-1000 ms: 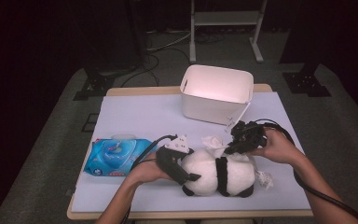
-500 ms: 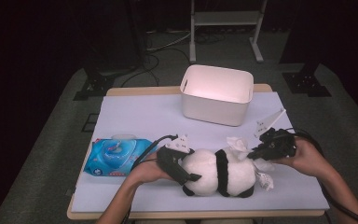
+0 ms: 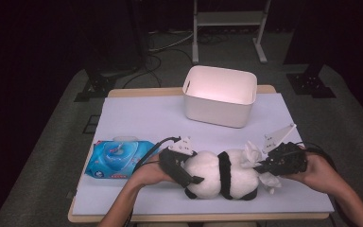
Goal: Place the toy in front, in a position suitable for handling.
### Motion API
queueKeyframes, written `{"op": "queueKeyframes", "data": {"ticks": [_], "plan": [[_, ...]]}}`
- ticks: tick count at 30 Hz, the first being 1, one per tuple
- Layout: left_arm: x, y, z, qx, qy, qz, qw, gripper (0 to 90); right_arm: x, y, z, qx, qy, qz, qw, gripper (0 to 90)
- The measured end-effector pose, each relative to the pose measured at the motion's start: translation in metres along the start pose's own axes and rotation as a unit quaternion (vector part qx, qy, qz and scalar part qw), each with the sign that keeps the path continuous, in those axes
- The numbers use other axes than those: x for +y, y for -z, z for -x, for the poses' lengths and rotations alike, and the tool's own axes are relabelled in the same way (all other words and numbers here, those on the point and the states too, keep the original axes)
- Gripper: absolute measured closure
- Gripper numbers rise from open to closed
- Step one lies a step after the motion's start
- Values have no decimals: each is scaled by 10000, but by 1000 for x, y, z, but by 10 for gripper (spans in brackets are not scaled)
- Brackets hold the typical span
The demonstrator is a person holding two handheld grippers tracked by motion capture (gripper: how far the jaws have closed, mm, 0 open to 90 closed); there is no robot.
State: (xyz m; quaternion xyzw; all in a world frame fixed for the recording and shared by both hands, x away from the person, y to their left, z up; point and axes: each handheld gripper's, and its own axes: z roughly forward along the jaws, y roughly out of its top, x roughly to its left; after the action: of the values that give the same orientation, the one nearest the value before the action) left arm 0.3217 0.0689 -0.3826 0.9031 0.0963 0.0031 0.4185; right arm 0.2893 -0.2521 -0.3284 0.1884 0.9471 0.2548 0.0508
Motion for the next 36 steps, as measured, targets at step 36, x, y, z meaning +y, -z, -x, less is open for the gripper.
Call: {"op": "queueKeyframes", "data": {"ticks": [36], "plan": [[1,-2,1,4,-1,67,10000,82,74,-44,43,304,-11,-246,9992,846]]}}
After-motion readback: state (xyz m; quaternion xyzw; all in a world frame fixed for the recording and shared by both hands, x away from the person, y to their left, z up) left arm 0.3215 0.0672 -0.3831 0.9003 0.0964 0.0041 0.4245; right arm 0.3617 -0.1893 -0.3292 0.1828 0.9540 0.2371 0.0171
